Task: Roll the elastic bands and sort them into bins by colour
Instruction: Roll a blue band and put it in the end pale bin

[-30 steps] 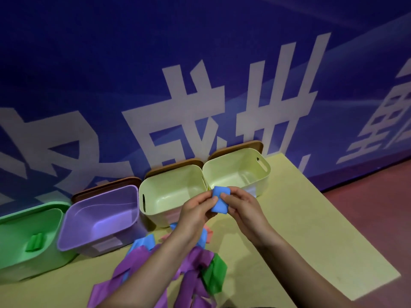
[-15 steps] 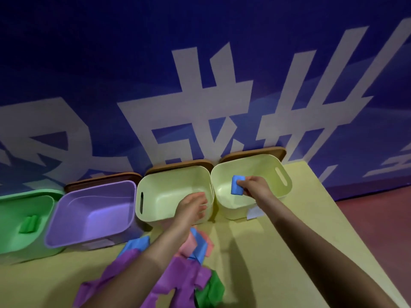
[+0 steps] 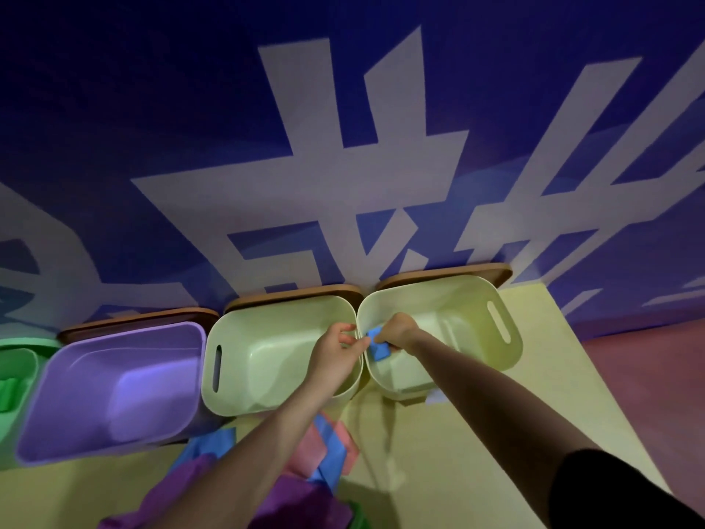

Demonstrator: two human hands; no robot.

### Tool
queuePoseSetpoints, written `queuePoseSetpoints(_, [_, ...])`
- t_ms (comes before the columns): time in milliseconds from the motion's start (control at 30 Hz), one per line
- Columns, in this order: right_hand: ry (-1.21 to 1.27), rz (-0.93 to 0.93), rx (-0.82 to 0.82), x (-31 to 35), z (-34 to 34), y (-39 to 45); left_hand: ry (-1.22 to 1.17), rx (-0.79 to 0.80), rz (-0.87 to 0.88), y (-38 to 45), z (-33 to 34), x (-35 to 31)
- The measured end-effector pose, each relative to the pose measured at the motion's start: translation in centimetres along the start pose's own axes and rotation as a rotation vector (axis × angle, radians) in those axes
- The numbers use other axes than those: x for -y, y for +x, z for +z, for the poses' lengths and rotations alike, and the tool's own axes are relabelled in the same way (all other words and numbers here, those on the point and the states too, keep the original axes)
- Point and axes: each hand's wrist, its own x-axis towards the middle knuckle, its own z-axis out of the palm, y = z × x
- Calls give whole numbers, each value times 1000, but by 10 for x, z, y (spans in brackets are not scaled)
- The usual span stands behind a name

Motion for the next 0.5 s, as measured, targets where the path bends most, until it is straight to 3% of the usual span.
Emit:
queuePoseSetpoints(133, [-100,-24,1,-3,2,8,-112,5,-20,5,3,8])
queuePoseSetpoints(400, [-299,3,-264,-7,16,6,-232,18,-32,6,5,14])
queuePoseSetpoints(500, [-207,74,-176,-17,12,10,-247,21,-30,5,5,15])
